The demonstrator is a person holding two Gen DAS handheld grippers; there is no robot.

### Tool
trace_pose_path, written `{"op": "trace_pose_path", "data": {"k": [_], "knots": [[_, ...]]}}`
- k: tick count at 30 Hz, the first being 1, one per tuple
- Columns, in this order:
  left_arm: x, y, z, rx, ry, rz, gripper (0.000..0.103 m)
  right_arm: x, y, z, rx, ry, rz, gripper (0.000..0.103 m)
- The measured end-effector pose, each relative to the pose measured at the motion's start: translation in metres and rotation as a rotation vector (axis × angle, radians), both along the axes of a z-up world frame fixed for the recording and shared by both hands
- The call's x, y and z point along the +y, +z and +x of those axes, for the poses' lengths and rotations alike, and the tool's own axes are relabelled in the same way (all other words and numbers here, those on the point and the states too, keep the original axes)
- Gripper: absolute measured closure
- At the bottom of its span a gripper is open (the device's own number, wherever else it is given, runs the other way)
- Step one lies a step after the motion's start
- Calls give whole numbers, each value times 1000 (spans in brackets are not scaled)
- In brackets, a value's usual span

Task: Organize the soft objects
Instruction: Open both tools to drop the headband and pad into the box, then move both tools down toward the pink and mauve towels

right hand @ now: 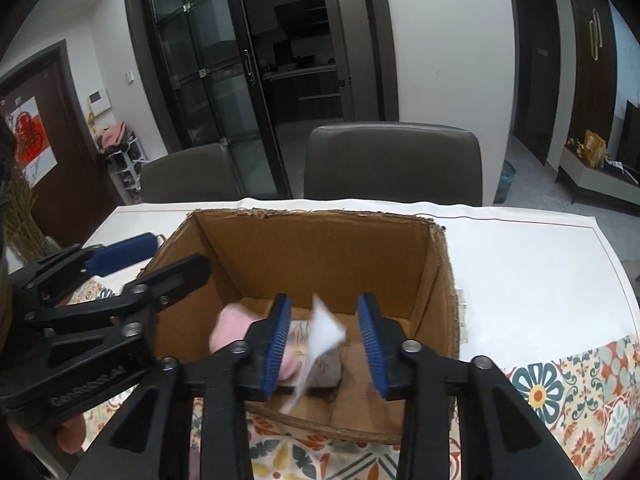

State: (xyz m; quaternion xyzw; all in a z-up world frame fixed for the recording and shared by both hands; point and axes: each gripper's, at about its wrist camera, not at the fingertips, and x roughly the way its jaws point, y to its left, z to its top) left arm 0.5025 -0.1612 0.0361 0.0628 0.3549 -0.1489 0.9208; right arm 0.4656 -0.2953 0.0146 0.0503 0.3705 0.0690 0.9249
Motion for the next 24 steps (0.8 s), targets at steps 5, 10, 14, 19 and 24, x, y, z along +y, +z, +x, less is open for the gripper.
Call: {"op": "trace_pose_path", "data": {"k": [5, 10, 14, 19, 24], "knots": [[7, 11, -16, -53, 35, 26, 31, -5, 12, -11, -15, -58, -17, 60], [21, 27, -41, -117, 81, 23, 30, -1, 33, -38, -69, -122, -85, 46], [32, 35, -64, -116, 81, 14, 30, 4, 51, -65, -124, -156, -103, 37], [45, 41, -90, -124, 98, 22, 23, 19, 66, -95, -165, -158, -137, 32], [59, 44, -115, -131, 113, 50, 17, 40, 74, -118, -184, -134, -174, 32]]}}
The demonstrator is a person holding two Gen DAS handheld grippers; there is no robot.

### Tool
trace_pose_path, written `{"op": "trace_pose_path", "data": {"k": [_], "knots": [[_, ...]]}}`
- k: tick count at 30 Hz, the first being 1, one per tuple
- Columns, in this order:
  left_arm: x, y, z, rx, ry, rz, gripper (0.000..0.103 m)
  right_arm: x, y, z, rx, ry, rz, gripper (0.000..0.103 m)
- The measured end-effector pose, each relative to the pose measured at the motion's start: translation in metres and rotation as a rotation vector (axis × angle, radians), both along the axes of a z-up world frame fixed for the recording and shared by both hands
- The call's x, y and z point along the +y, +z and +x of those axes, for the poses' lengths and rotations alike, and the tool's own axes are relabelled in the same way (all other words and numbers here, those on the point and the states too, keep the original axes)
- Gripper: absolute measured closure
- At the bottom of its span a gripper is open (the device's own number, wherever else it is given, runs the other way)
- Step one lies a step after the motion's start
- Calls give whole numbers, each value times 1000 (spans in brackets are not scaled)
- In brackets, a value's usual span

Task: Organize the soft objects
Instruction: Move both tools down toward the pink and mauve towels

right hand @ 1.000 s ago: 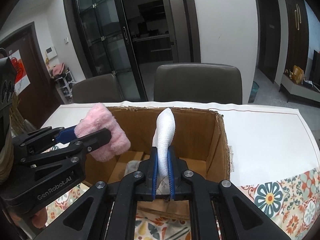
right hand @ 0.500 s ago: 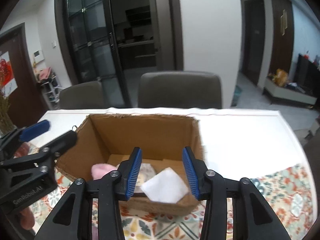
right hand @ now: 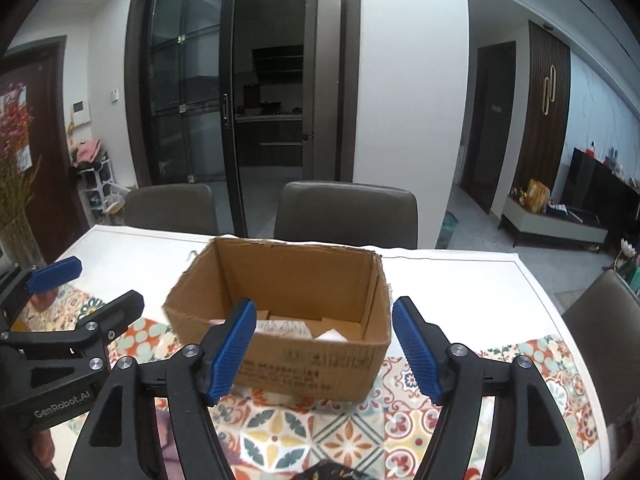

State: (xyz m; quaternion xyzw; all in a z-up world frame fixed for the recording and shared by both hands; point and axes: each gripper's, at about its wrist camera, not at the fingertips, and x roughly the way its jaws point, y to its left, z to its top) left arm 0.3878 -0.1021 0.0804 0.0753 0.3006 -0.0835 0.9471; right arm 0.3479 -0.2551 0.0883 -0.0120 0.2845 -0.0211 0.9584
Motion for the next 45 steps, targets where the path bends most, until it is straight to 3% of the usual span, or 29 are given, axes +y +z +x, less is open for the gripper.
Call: {"op": "trace_pose_path", "data": {"k": [8, 22, 32, 45], "knots": [[38, -7, -36, 19, 31, 5, 16, 36, -4, -29, 19, 70, -1, 32], [96, -30, -94, 68, 100, 14, 17, 84, -41, -52, 115, 203, 39, 32], [104, -80, -102, 217, 110, 18, 17, 102, -98, -37, 273, 344, 75, 32], [103, -145, -100, 394, 91, 11, 17, 124, -159, -18, 462, 483, 14, 32]]}}
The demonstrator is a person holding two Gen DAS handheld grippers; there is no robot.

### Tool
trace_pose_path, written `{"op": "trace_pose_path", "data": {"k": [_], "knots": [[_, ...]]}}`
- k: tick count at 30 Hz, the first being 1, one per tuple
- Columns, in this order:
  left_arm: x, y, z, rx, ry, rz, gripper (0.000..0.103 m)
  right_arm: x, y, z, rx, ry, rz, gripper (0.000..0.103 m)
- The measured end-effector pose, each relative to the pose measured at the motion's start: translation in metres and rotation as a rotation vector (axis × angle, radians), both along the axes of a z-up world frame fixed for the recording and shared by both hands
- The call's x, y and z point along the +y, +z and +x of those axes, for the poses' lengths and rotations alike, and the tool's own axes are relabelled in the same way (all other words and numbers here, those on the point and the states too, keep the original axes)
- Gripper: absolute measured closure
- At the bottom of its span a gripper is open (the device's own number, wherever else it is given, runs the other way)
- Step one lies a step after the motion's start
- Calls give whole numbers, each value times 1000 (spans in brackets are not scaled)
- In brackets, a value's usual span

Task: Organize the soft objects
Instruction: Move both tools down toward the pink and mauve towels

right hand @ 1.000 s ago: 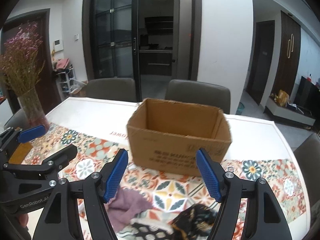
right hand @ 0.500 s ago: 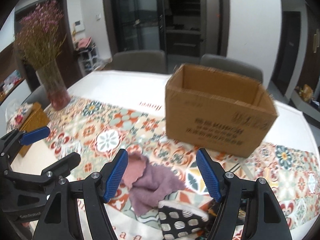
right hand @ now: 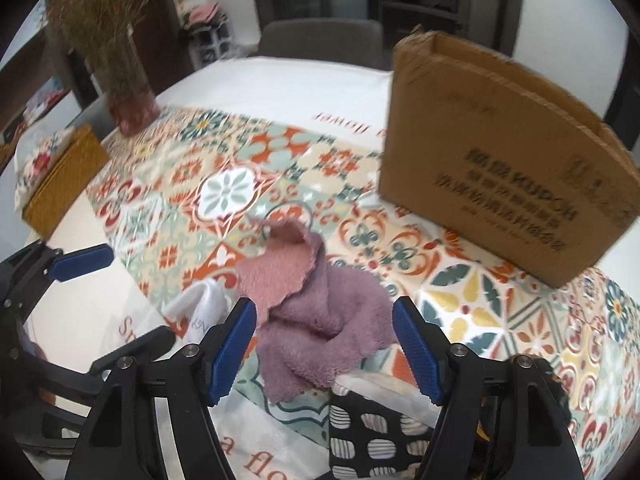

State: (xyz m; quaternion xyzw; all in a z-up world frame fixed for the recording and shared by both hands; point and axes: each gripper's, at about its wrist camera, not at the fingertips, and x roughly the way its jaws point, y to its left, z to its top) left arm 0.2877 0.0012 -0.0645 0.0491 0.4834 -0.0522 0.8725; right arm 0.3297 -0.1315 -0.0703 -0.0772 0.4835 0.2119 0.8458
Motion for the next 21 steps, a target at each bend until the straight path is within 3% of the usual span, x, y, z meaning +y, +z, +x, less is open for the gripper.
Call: {"op": "trace_pose_path", "data": {"k": [11, 21], "knots": [[4, -39, 18, 88, 1, -38, 23, 18, -36, 29, 128, 63, -24, 32], [13, -60, 27, 129, 27, -61, 53, 23, -57, 43, 181, 17, -32, 32]]}}
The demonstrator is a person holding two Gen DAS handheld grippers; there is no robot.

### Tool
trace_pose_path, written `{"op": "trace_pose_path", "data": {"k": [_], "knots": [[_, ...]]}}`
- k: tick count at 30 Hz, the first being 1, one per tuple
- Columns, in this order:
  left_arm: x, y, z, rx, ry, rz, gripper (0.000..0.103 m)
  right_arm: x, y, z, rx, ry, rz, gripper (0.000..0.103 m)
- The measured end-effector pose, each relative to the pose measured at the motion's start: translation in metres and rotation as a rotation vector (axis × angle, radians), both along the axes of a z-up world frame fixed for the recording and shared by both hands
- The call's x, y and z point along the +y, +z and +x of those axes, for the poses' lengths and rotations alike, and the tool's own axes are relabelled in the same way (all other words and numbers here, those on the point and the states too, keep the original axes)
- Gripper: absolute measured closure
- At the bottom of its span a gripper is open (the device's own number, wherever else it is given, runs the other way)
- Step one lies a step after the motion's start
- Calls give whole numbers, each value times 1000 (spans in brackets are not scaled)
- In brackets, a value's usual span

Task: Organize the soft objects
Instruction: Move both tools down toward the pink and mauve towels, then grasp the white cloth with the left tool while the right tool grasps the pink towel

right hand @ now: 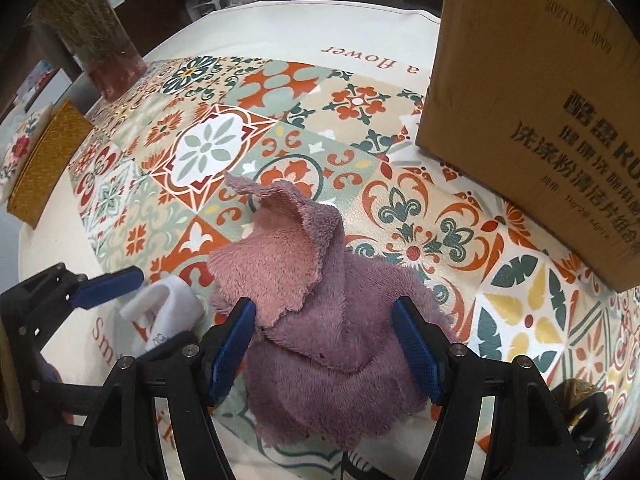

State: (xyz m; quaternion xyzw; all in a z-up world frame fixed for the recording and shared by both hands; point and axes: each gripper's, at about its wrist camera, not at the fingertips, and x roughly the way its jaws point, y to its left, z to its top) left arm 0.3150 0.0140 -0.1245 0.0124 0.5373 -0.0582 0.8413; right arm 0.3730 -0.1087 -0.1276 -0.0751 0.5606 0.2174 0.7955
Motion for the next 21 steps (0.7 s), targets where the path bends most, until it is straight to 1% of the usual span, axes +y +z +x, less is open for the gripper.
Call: {"op": "trace_pose_path", "data": {"k": [1, 2, 3, 4, 5, 6, 7, 8, 9, 10, 11, 13, 16, 21], "knots": [[0, -1, 0, 2, 0, -3, 55, 0, 0, 0, -6, -2, 0, 32], [1, -2, 0, 2, 3, -3, 59, 1, 0, -1, -9, -1, -2, 32], [1, -2, -1, -6, 6, 2, 66, 1, 0, -1, -12, -1, -6, 33], [1, -1, -1, -11, 7, 6, 70, 1, 0, -2, -18, -4, -9, 34], [2, -1, -1, -14, 11, 9, 76, 1, 0, -3, -23, -7, -7, 36], [3, -1, -1, -16, 21, 11, 77, 1, 0, -4, -30, -10, -5, 42], [5, -1, 0, -17, 29, 4, 78, 1, 1, -5, -35, -13, -1, 51], [6, 0, 0, -16, 33, -4, 81, 2, 1, -5, -36, -15, 10, 56], [7, 0, 0, -17, 38, -10, 82, 2, 2, -6, -32, -14, 24, 66], [8, 0, 1, -17, 43, -18, 83, 2, 2, -6, -25, -14, 37, 72], [9, 1, 1, -17, 45, -27, 84, 2, 3, -7, -21, -18, 46, 75], [11, 2, 0, -24, 55, -44, 86, 1, 4, -9, -18, -30, 66, 83], [12, 7, -2, -41, 62, -55, 88, -4, 8, -14, -26, -54, 93, 87], [8, 22, -8, -90, 55, -52, 88, -12, 17, -24, -46, -87, 134, 88]]}}
